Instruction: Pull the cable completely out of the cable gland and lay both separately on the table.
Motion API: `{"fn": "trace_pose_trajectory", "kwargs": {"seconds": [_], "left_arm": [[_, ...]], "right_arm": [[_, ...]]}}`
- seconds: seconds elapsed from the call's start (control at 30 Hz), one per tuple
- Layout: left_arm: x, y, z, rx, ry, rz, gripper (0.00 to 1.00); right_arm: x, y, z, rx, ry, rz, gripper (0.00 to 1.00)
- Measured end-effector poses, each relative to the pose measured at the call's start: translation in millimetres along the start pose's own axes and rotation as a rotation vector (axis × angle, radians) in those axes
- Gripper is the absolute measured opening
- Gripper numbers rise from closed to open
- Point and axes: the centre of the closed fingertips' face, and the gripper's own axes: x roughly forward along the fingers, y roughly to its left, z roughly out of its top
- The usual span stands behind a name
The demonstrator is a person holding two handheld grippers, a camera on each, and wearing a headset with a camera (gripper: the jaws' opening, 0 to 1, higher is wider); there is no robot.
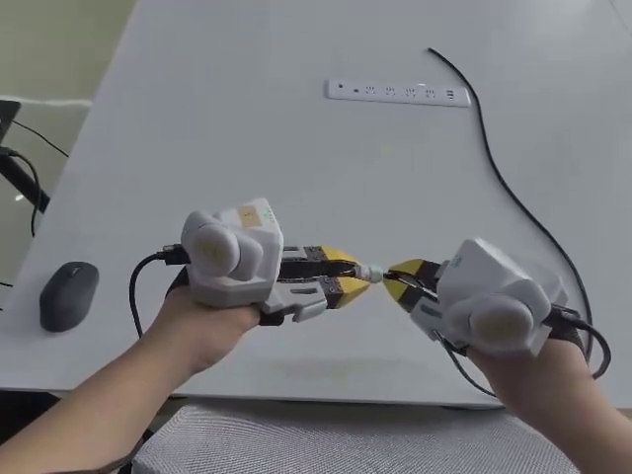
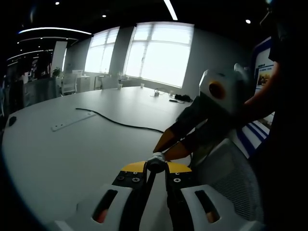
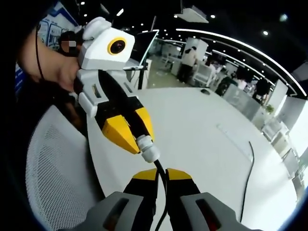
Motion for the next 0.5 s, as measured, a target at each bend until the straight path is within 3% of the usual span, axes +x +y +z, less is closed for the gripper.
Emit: {"fn": "trace_pose_trajectory", "kwargs": {"seconds": [0.5], "left_arm": [[-0.2, 2.3, 7.5, -0.001, -0.023, 0.007, 0.15]], "right_arm": [[-3.8, -21.9, -25.6, 0.265, 0.004, -0.030, 0.00]]}}
